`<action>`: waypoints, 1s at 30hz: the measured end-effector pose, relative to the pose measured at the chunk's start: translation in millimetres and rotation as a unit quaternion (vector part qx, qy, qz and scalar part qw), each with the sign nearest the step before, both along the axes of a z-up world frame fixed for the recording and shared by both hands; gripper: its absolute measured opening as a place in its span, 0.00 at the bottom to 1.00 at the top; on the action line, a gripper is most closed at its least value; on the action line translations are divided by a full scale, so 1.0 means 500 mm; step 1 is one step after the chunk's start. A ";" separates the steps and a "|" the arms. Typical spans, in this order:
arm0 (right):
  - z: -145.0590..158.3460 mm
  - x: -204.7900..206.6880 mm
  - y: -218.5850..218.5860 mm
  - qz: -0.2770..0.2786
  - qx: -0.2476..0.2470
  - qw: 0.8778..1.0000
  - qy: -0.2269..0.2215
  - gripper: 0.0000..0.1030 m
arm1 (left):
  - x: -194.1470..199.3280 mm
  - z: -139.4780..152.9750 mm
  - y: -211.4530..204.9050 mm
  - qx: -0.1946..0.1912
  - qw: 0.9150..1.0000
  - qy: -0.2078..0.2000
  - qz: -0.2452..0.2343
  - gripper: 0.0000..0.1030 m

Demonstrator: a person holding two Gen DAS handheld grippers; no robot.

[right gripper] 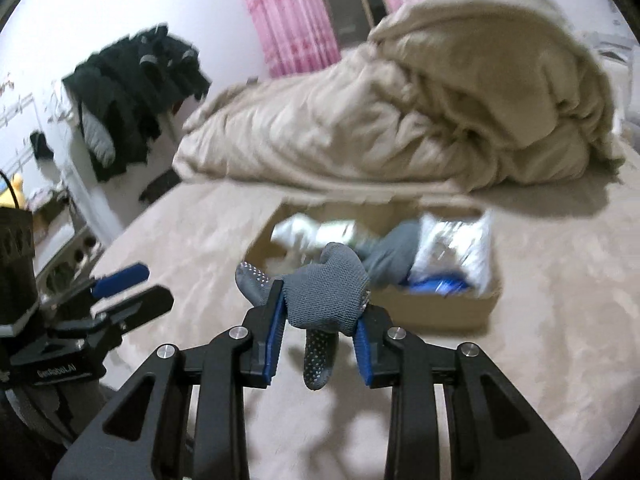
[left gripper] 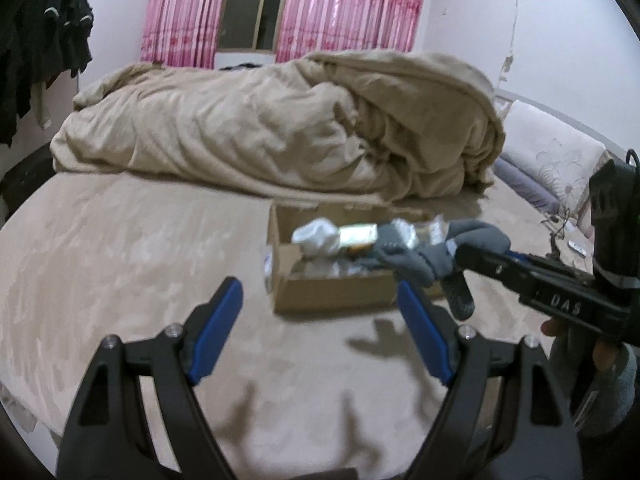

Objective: Organize objects
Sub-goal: 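Lower the grey sock into the box and open the right tool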

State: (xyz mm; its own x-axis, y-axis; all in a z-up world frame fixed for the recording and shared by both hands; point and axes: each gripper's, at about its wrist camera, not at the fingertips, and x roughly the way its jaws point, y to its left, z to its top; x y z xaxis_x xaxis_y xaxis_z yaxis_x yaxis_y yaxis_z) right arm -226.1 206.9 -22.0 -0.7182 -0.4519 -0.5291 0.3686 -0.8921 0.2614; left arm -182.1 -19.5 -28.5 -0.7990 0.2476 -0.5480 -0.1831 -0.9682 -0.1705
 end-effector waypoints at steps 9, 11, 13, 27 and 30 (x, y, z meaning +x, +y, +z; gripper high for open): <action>0.049 -0.079 0.018 -0.022 0.014 0.999 0.040 0.31 | -0.097 0.007 0.031 -0.008 1.000 -0.004 0.005 0.79; 0.037 -0.107 0.016 -0.021 0.018 0.999 0.031 0.31 | -0.116 0.005 0.032 -0.004 1.000 -0.005 0.004 0.79; 0.024 -0.134 0.012 -0.021 0.022 0.999 0.026 0.31 | -0.139 0.004 0.035 -0.013 1.000 -0.003 0.007 0.79; -0.050 -0.259 -0.057 -0.005 0.066 0.998 -0.025 0.31 | -0.253 -0.052 0.034 -0.014 0.999 -0.049 0.010 0.79; -0.068 -0.271 -0.067 -0.007 0.066 0.997 -0.039 0.32 | -0.269 -0.069 0.035 -0.014 0.998 -0.059 0.015 0.79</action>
State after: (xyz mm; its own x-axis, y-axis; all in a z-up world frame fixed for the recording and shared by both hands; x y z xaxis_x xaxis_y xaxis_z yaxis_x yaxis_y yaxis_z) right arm -361.5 173.4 -55.9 -0.6775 -0.3653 -0.6383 0.3393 -0.9253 0.1695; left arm -316.5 -1.9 -63.1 -0.7354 0.2074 -0.6451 -0.1335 -0.9777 -0.1621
